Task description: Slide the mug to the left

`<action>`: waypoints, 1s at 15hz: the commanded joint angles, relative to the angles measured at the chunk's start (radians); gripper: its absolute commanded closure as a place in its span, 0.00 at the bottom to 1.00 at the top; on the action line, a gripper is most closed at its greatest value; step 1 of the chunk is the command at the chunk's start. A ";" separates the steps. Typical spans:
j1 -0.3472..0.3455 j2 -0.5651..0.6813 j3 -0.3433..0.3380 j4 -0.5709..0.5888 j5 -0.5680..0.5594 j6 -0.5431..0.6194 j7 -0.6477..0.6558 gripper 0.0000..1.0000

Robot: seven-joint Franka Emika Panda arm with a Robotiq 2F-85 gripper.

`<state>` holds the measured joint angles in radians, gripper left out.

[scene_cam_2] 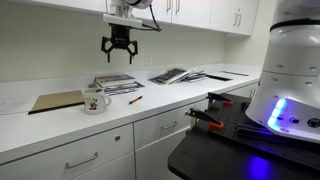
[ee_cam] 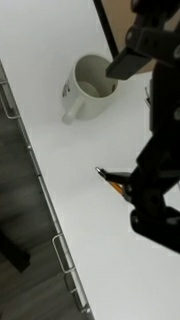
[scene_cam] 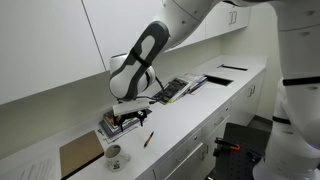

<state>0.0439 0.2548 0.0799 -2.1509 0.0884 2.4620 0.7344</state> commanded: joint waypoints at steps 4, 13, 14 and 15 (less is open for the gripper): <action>0.049 0.043 -0.042 0.021 0.012 0.040 0.009 0.00; 0.166 0.302 -0.124 0.210 0.008 0.113 0.100 0.00; 0.173 0.325 -0.133 0.231 0.009 0.106 0.103 0.00; 0.174 0.352 -0.135 0.252 0.016 0.110 0.092 0.00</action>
<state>0.1886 0.5464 -0.0241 -1.9655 0.0954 2.5779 0.8017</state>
